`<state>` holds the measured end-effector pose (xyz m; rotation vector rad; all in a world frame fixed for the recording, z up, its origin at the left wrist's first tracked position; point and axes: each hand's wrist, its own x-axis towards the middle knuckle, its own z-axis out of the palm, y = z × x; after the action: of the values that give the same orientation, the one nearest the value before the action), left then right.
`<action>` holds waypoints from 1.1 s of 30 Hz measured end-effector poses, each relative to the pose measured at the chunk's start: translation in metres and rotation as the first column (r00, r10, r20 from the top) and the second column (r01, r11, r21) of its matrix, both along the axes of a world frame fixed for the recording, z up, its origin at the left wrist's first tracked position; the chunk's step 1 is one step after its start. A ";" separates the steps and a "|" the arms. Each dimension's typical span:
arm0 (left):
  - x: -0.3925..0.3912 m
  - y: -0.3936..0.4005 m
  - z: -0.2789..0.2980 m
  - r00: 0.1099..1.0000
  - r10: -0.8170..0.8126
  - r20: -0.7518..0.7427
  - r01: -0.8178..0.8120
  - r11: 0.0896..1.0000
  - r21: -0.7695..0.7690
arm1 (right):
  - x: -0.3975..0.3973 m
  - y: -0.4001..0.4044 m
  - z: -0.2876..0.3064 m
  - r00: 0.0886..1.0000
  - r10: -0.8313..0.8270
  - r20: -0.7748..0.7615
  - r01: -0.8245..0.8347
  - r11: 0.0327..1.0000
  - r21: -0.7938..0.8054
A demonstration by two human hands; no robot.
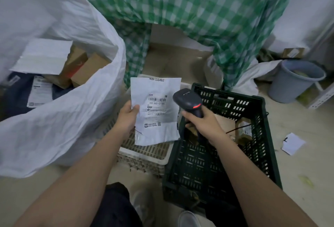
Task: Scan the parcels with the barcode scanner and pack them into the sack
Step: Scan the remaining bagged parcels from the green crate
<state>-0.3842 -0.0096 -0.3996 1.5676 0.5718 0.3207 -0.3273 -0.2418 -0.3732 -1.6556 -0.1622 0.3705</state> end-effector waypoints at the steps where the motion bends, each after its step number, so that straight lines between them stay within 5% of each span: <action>1: 0.000 0.001 -0.001 1.000 0.004 0.010 -0.004 1.000 -0.014 | -0.004 0.000 -0.001 0.999 0.032 0.004 -0.031 0.999 -0.033; 11: 0.019 -0.007 0.000 0.989 0.077 0.126 -0.035 0.950 -0.310 | -0.029 0.001 0.002 0.993 0.112 0.022 -0.106 0.977 -0.184; 33: 0.015 -0.014 0.020 0.994 0.046 0.095 -0.022 0.972 -0.234 | -0.034 -0.013 0.014 0.996 0.076 0.045 -0.071 0.992 -0.103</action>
<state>-0.3688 -0.0236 -0.3795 1.3097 0.5388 0.3435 -0.3608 -0.2543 -0.3595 -1.7632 -0.2444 0.3997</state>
